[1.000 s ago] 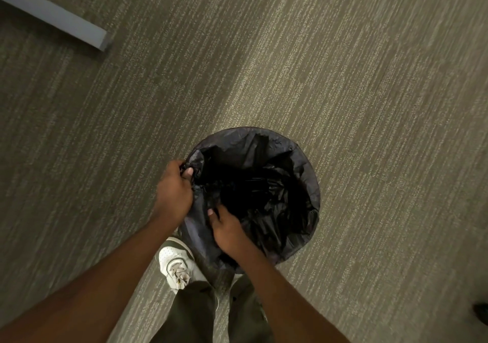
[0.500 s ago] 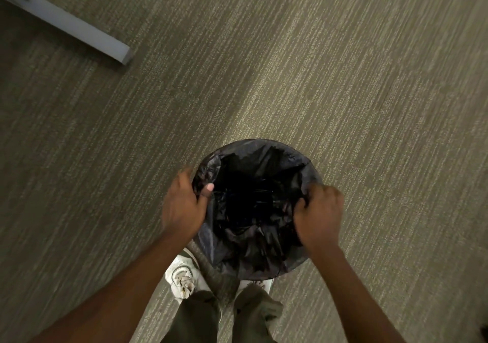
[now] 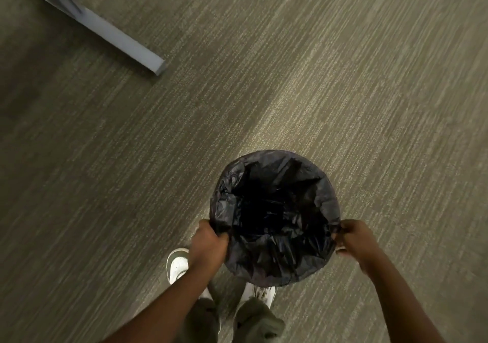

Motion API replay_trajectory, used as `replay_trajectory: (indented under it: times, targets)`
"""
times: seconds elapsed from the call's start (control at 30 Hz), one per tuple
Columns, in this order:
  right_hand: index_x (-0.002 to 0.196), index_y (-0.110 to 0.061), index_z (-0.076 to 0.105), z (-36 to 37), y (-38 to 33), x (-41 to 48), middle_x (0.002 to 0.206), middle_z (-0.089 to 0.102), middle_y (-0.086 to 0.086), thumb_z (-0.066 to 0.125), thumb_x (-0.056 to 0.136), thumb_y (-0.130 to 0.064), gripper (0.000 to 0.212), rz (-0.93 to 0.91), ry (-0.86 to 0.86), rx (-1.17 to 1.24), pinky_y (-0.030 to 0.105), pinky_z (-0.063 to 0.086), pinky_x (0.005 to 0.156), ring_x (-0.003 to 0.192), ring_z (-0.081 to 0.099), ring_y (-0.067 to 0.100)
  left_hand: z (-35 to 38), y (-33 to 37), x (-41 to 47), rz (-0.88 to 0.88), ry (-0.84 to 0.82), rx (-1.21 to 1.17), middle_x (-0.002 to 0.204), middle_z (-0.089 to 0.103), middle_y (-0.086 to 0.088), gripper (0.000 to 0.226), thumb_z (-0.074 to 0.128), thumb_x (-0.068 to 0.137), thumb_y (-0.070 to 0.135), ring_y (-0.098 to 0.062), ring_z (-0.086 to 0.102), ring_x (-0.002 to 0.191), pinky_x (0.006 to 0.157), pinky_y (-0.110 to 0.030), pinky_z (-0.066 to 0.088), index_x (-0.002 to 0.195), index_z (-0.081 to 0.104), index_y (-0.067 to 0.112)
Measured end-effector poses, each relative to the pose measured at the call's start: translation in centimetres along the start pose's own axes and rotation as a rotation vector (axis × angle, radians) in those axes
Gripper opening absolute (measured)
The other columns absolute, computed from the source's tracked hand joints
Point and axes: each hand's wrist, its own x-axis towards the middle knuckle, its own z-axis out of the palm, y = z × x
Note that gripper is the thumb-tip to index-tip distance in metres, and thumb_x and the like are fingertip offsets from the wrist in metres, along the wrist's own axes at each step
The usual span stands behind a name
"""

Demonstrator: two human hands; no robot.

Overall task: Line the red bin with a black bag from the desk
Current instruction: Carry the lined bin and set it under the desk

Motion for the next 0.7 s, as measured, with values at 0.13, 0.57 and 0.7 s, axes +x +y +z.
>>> replay_trajectory:
  times: [0.13,0.57,0.7]
  targets:
    - [0.078,-0.01,0.066,0.8,0.4,1.2,0.072,0.071,0.014,0.064,0.079,-0.009,0.003,-0.142,0.069,-0.167,0.051,0.059,0.066,0.068,0.069,0.032,-0.9,-0.8,1.3,0.025,-0.027,0.019,0.109,0.063,-0.021,0.022,0.051,0.088,0.017,-0.037,0.06,0.101,0.068,-0.032,0.036,0.106,0.05,0.005]
    - [0.072,-0.008,0.066,7.1,-13.3,1.5,0.069,0.069,0.017,0.062,0.076,-0.01,0.005,-0.383,0.086,-0.351,0.043,0.054,0.067,0.069,0.065,0.034,-9.6,-2.8,6.6,-0.075,0.159,-0.148,0.114,0.063,-0.025,0.029,0.048,0.086,0.008,-0.039,0.059,0.108,0.083,-0.038,0.046,0.114,0.052,0.002]
    - [0.076,-0.011,0.066,11.2,-20.3,2.4,0.075,0.07,0.018,0.063,0.077,-0.01,0.004,-0.463,0.013,-0.301,0.047,0.058,0.072,0.074,0.067,0.034,-14.4,-3.6,9.3,-0.124,0.235,-0.241,0.117,0.061,-0.024,0.03,0.047,0.089,0.014,-0.04,0.059,0.107,0.082,-0.039,0.045,0.117,0.05,0.004]
